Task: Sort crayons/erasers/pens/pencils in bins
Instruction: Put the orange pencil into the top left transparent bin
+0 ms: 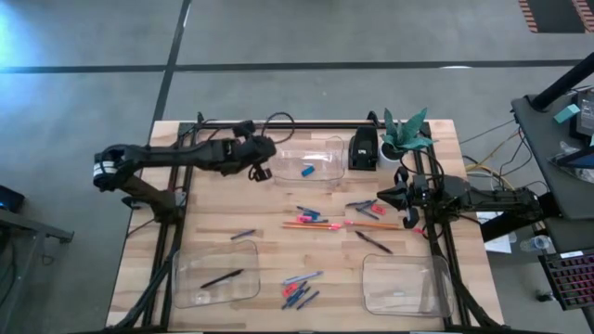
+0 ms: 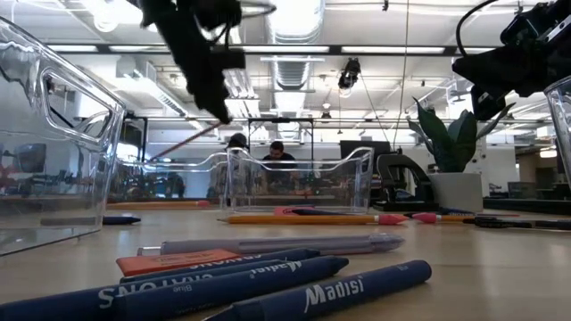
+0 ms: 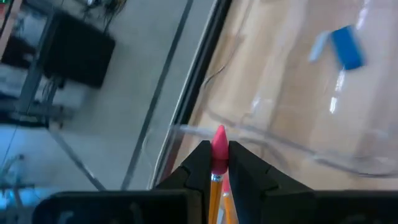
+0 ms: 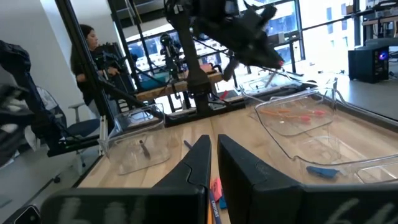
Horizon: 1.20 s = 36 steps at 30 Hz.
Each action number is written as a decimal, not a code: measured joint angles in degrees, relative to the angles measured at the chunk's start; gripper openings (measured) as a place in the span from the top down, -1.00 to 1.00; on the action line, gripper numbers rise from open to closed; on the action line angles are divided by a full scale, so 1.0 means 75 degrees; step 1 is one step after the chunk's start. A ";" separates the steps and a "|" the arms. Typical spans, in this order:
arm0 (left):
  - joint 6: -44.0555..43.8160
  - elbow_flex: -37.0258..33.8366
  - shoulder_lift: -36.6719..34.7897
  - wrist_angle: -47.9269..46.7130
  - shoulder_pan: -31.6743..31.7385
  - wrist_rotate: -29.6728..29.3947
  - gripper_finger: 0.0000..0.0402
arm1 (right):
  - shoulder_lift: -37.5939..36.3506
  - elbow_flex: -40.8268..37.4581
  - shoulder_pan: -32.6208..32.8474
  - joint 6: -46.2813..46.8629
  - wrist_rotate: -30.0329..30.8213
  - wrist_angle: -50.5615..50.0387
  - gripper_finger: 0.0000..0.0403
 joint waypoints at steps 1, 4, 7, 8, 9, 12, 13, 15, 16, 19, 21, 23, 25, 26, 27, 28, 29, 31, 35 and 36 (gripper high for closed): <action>-0.0006 -0.0165 0.0000 0.0141 0.0161 0.0096 0.87 | 0.0000 0.0001 0.0001 -0.0002 0.0000 0.0001 0.89; -0.0013 -0.0567 0.0000 0.0496 0.0564 0.0403 0.87 | 0.0000 0.0001 0.0001 0.0000 0.0000 -0.0002 0.89; -0.0044 -0.0871 0.0017 0.0844 0.0859 0.0536 0.87 | 0.0000 0.0001 0.0001 -0.0001 0.0000 0.0001 0.89; -0.0043 -0.0977 0.0027 0.0975 0.0945 0.0551 0.87 | 0.0000 0.0000 0.0001 -0.0001 0.0000 0.0001 0.89; -0.0044 -0.1078 0.0029 0.1065 0.1031 0.0558 0.87 | 0.0000 -0.0001 0.0001 -0.0002 0.0000 -0.0001 0.89; -0.0052 -0.1256 0.0048 0.1235 0.1292 0.0627 0.87 | 0.0000 -0.0001 -0.0001 -0.0003 0.0000 -0.0002 0.89; -0.0057 -0.1295 0.0076 0.1260 0.1375 0.0697 0.87 | 0.0000 0.0001 0.0001 -0.0003 0.0000 0.0001 0.89; -0.0064 -0.1416 0.0117 0.1272 0.1569 0.0932 0.87 | 0.0000 0.0001 0.0001 -0.0001 -0.0001 -0.0002 0.89; -0.0067 -0.1470 0.0147 0.1328 0.1646 0.1037 0.87 | 0.0000 0.0000 -0.0001 -0.0002 0.0000 -0.0002 0.89; -0.0164 -0.1534 0.0261 0.1447 0.1868 0.1396 0.87 | 0.0000 0.0000 0.0001 -0.0001 0.0000 -0.0002 0.89; -0.0249 -0.1537 0.0393 0.1440 0.1974 0.1566 0.87 | 0.0000 0.0001 -0.0001 0.0000 -0.0003 -0.0002 0.89; -0.0263 -0.1540 0.0504 0.1440 0.2079 0.1706 0.87 | 0.0000 0.0001 -0.0001 -0.0002 0.0000 0.0000 0.89; -0.0272 -0.1540 0.0624 0.1509 0.2172 0.1800 0.87 | 0.0000 0.0000 -0.0001 -0.0003 -0.0001 -0.0002 0.89; -0.0297 -0.1540 0.0699 0.1553 0.2219 0.1844 0.87 | 0.0000 0.0001 0.0001 -0.0001 0.0000 -0.0002 0.89; -0.0333 -0.1540 0.0768 0.1551 0.2267 0.1888 0.87 | 0.0000 0.0001 0.0001 0.0000 0.0000 -0.0002 0.89; -0.0409 -0.1538 0.0841 0.1543 0.2309 0.1933 0.87 | 0.0000 -0.0001 -0.0001 0.0000 0.0000 -0.0002 0.89; -0.0444 -0.1518 0.0915 0.1548 0.2346 0.1960 0.87 | 0.0000 0.0001 -0.0001 0.0000 -0.0003 -0.0002 0.89; -0.0469 -0.1484 0.1060 0.1581 0.2421 0.2067 0.87 | 0.0000 0.0001 -0.0001 0.0000 0.0000 -0.0002 0.89; -0.0478 -0.1418 0.1227 0.1615 0.2529 0.2294 0.87 | 0.0000 0.0001 0.0001 0.0000 0.0000 -0.0002 0.89; -0.0471 -0.1418 0.1241 0.1608 0.2544 0.2303 0.87 | 0.0000 -0.0001 0.0001 -0.0003 0.0000 -0.0002 0.89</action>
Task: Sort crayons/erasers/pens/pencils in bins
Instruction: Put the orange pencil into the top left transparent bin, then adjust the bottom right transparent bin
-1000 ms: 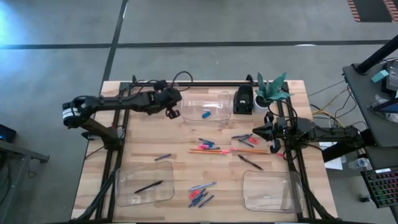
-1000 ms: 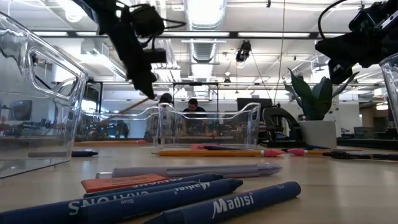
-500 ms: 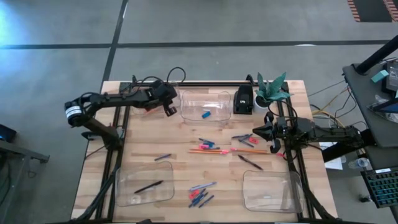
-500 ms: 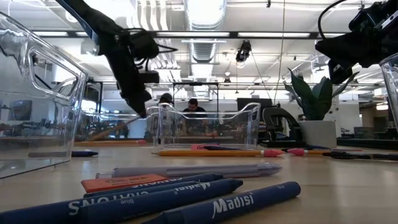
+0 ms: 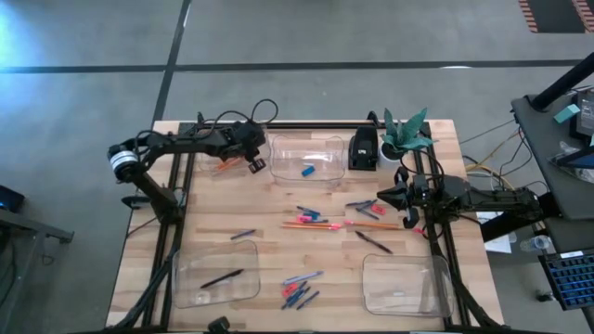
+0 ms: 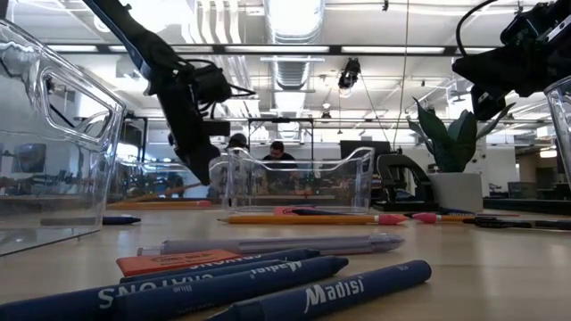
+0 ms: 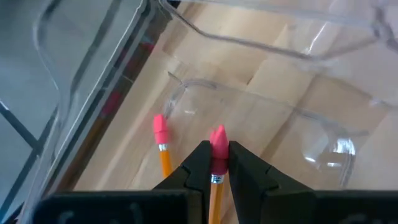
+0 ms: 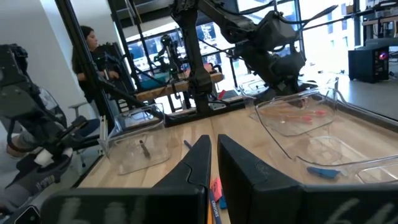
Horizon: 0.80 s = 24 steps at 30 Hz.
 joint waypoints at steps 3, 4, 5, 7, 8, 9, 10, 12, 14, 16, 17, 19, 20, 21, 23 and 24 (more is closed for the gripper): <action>0.0008 -0.0042 0.0050 0.0062 0.0036 -0.0019 0.87 | 0.0000 0.0003 0.0000 0.0000 0.0000 0.0000 0.89; 0.0005 -0.0044 0.0049 0.0072 0.0043 -0.0016 0.87 | 0.0000 0.0000 -0.0002 0.0003 -0.0001 0.0000 0.89; 0.0002 -0.0042 0.0043 0.0108 0.0042 -0.0015 0.87 | 0.0000 0.0001 -0.0002 0.0000 -0.0002 0.0000 0.89; 0.0000 -0.0032 0.0042 0.0134 0.0042 0.0002 0.85 | 0.0000 0.0002 -0.0002 0.0001 -0.0001 0.0000 0.89; -0.0001 -0.0032 0.0042 0.0131 0.0042 0.0037 0.84 | 0.0000 0.0001 -0.0001 0.0003 -0.0001 0.0000 0.89; -0.0009 -0.0032 0.0042 0.0140 0.0042 0.0077 0.82 | 0.0000 0.0002 -0.0002 0.0003 -0.0003 0.0000 0.89; -0.0014 -0.0032 0.0042 0.0147 0.0042 0.0084 0.80 | 0.0000 0.0001 0.0000 0.0002 0.0000 0.0000 0.89; -0.0054 -0.0034 0.0042 0.0145 0.0042 0.0137 0.75 | 0.0000 0.0000 0.0000 0.0000 0.0000 0.0000 0.89; -0.0198 -0.0045 0.0042 0.0155 0.0042 0.0211 0.71 | 0.0000 0.0001 0.0000 0.0000 0.0000 0.0000 0.89; -0.0220 -0.0056 0.0042 0.0155 0.0042 0.0276 0.67 | 0.0000 0.0002 0.0000 0.0003 -0.0002 0.0000 0.89; -0.0241 -0.0058 0.0042 0.0155 0.0042 0.0302 0.65 | 0.0000 0.0000 -0.0002 0.0003 -0.0001 0.0000 0.89; -0.0386 -0.0058 0.0042 0.0160 0.0042 0.0344 0.61 | 0.0000 0.0002 -0.0002 0.0003 -0.0002 0.0000 0.89; -0.0399 -0.0054 0.0042 0.0159 0.0042 0.0379 0.59 | 0.0000 0.0000 -0.0003 0.0003 -0.0003 0.0000 0.89; -0.0400 -0.0036 0.0042 0.0139 0.0042 0.0440 0.57 | 0.0000 0.0003 0.0000 0.0003 0.0000 0.0000 0.89; -0.0400 0.0016 0.0004 0.0143 0.0040 0.0478 0.54 | 0.0000 0.0000 -0.0001 0.0003 -0.0001 0.0000 0.89; -0.0397 0.0045 -0.0050 0.0142 0.0039 0.0488 0.52 | 0.0000 0.0003 0.0000 0.0000 -0.0001 0.0000 0.89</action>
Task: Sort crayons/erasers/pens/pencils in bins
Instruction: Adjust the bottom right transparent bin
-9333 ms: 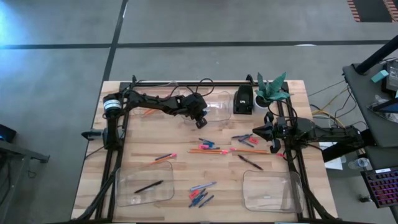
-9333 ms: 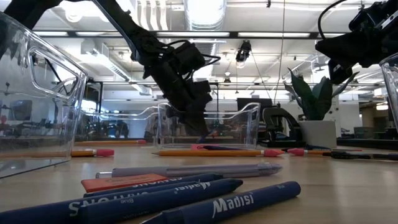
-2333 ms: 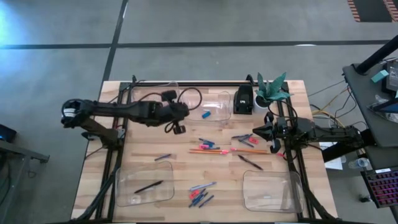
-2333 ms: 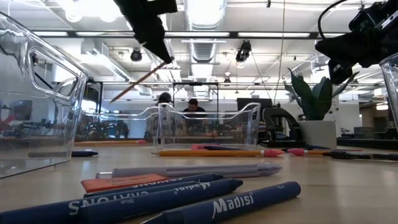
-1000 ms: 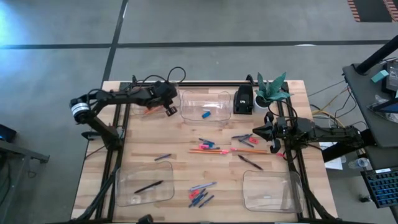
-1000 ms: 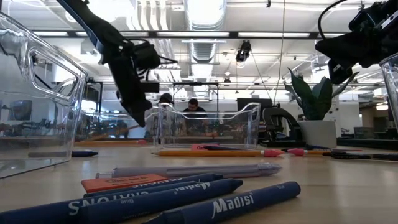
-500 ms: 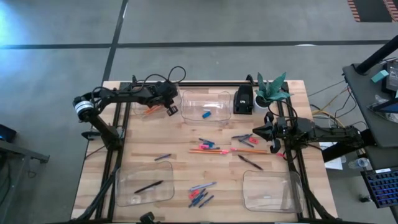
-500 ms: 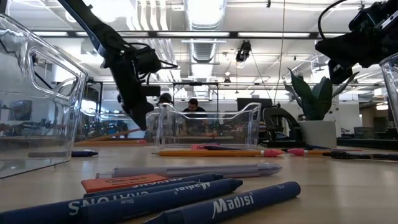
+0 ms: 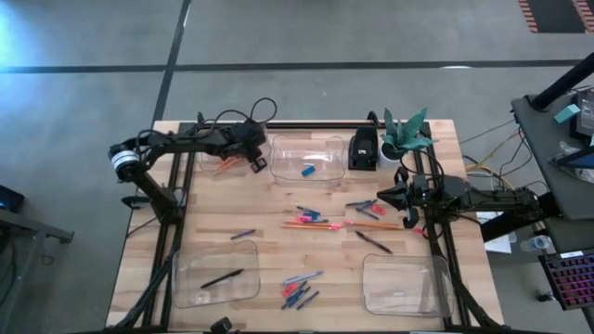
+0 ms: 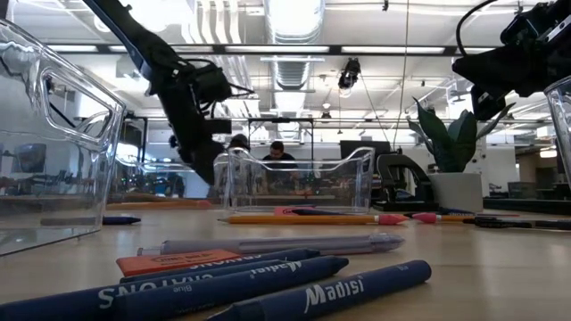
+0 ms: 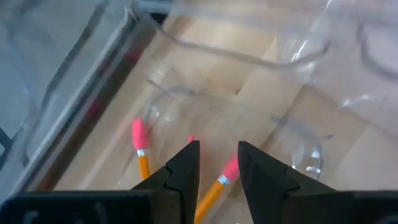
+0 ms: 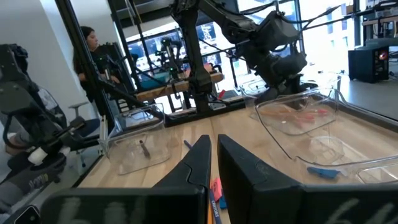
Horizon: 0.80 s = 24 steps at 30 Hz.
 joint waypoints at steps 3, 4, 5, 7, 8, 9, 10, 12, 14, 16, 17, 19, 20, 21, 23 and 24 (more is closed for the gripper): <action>0.0003 0.0099 -0.0266 0.0012 -0.0022 0.0006 0.47 | 0.0000 -0.0001 -0.0002 0.0003 -0.0001 0.0000 0.89; 0.0002 0.0124 -0.0393 0.0004 -0.0026 0.0008 0.46 | 0.0000 -0.0001 0.0000 0.0002 -0.0001 0.0000 0.89; -0.0003 0.0149 -0.0527 -0.0003 -0.0044 0.0010 0.45 | 0.0000 -0.0002 0.0000 0.0002 0.0000 0.0000 0.89; -0.0102 0.0195 -0.0834 0.0002 -0.0133 0.0008 0.44 | 0.0000 -0.0001 -0.0002 0.0000 -0.0001 0.0000 0.89; -0.0283 0.0201 -0.1022 -0.0005 -0.0205 0.0011 0.44 | 0.0000 -0.0002 0.0000 0.0003 0.0001 0.0000 0.89; -0.0464 0.0203 -0.1186 -0.0001 -0.0301 0.0019 0.44 | 0.0000 -0.0003 0.0000 0.0000 0.0001 0.0000 0.89; -0.0577 0.0224 -0.1341 0.0015 -0.0424 0.0066 0.44 | 0.0000 0.0000 0.0000 0.0003 -0.0002 0.0000 0.89; -0.0595 0.0227 -0.1615 0.0001 -0.0713 0.0223 0.44 | 0.0000 -0.0002 0.0000 0.0001 0.0001 0.0000 0.89; -0.0597 0.0205 -0.1805 0.0001 -0.1170 0.0292 0.45 | 0.0000 0.0000 0.0000 0.0001 0.0001 0.0000 0.89; -0.0605 0.0139 -0.1939 -0.0046 -0.1709 0.0371 0.45 | 0.0000 0.0000 0.0000 0.0003 0.0000 0.0000 0.89; -0.0615 0.0115 -0.1966 -0.0145 -0.2017 0.0388 0.45 | 0.0000 0.0000 -0.0003 0.0000 -0.0002 0.0000 0.89; -0.0874 0.0107 -0.1972 -0.0243 -0.2685 0.0402 0.45 | 0.0000 -0.0003 -0.0001 0.0003 -0.0001 0.0000 0.89; -0.1119 0.0099 -0.1972 -0.0346 -0.3011 0.0424 0.45 | 0.0000 -0.0002 -0.0001 0.0002 0.0001 0.0000 0.89; -0.1399 0.0096 -0.1972 -0.0444 -0.3315 0.0428 0.45 | 0.0000 0.0000 -0.0001 0.0001 -0.0002 0.0000 0.89; -0.2070 0.0096 -0.1907 -0.0530 -0.3832 0.0432 0.45 | 0.0000 -0.0001 -0.0001 0.0001 -0.0001 0.0000 0.89; -0.2475 0.0096 -0.1881 -0.0610 -0.4024 0.0421 0.45 | 0.0000 -0.0003 -0.0001 0.0001 0.0000 0.0000 0.89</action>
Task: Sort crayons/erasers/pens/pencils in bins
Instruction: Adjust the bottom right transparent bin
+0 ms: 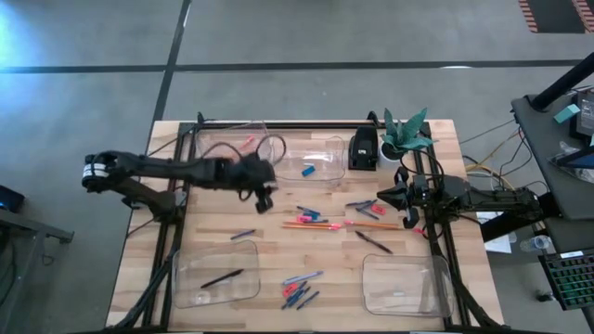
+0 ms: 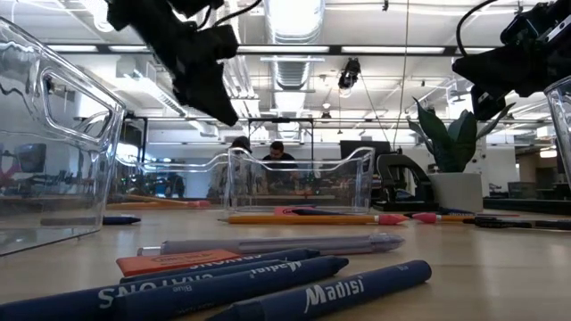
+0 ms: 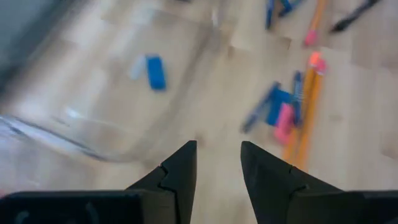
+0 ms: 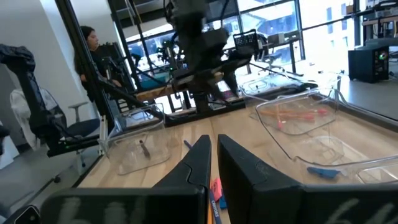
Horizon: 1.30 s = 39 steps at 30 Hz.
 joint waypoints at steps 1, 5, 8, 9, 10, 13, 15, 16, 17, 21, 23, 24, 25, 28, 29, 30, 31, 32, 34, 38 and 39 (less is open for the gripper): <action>-0.0448 -0.0005 0.0015 -0.0165 -0.0144 -0.0035 0.45 | 0.0000 0.0000 0.0001 0.0000 -0.0001 0.0000 0.89; -0.2061 0.0000 0.0147 -0.0900 -0.0418 -0.0027 0.45 | 0.0000 0.0003 0.0001 0.0002 0.0001 0.0000 0.89; -0.3016 -0.0003 0.0327 -0.1509 -0.0443 0.0351 0.45 | 0.0000 0.0002 -0.0002 0.0002 0.0000 0.0000 0.89; -0.3319 -0.0003 0.0398 -0.1708 -0.0444 0.0606 0.45 | 0.0000 0.0003 0.0000 0.0001 0.0001 0.0000 0.89; -0.3590 -0.0006 0.0492 -0.1878 -0.0458 0.0869 0.45 | 0.0000 0.0000 0.0001 0.0002 0.0001 0.0000 0.89; -0.3985 -0.0006 0.0804 -0.2123 -0.0566 0.1387 0.45 | 0.0000 0.0002 0.0000 0.0002 0.0001 0.0000 0.89; -0.4265 -0.0009 0.1014 -0.2214 -0.0648 0.1606 0.45 | 0.0000 0.0001 0.0000 0.0000 -0.0002 0.0000 0.89; -0.4394 -0.0009 0.1128 -0.2277 -0.0688 0.1691 0.45 | 0.0000 0.0002 -0.0001 0.0002 0.0001 0.0000 0.89; -0.4516 -0.0009 0.1240 -0.2339 -0.0723 0.1822 0.45 | 0.0000 0.0003 -0.0002 0.0002 -0.0002 0.0000 0.89; -0.4726 0.0137 0.1685 -0.2562 -0.0920 0.2355 0.45 | 0.0000 0.0001 -0.0001 0.0002 0.0000 0.0000 0.89; -0.4724 0.0279 0.1847 -0.2767 -0.1036 0.2522 0.45 | 0.0000 0.0003 -0.0002 0.0002 0.0001 0.0000 0.89; -0.4727 0.0359 0.1935 -0.2929 -0.1082 0.2563 0.45 | 0.0000 0.0000 -0.0001 -0.0001 -0.0001 0.0000 0.89; -0.4727 0.0410 0.1994 -0.3086 -0.1125 0.2577 0.45 | 0.0000 0.0003 0.0001 0.0002 -0.0002 0.0000 0.89; -0.4702 0.0532 0.2079 -0.3526 -0.1218 0.2578 0.45 | 0.0000 0.0001 -0.0001 0.0001 0.0001 0.0000 0.89; -0.4668 0.0529 0.2086 -0.3640 -0.1237 0.2578 0.45 | 0.0000 0.0001 0.0000 0.0002 -0.0001 0.0000 0.89; -0.4589 0.0494 0.2089 -0.3703 -0.1247 0.2580 0.45 | 0.0000 0.0002 0.0000 0.0001 -0.0001 0.0000 0.89; -0.4505 0.0446 0.2089 -0.3735 -0.1257 0.2607 0.45 | 0.0000 0.0001 0.0000 0.0002 0.0000 0.0000 0.89; -0.4451 0.0402 0.2089 -0.3735 -0.1265 0.2657 0.45 | 0.0000 0.0001 0.0000 0.0001 -0.0001 0.0000 0.89; -0.4330 0.0345 0.2089 -0.3743 -0.1271 0.2743 0.45 | 0.0000 0.0003 -0.0001 0.0002 0.0001 0.0000 0.89; -0.4256 0.0219 0.2089 -0.3811 -0.1283 0.2762 0.45 | 0.0000 0.0002 -0.0002 0.0002 -0.0002 0.0000 0.89; -0.4254 0.0195 0.2088 -0.3797 -0.1283 0.2776 0.45 | 0.0000 0.0001 0.0001 0.0002 0.0001 0.0000 0.89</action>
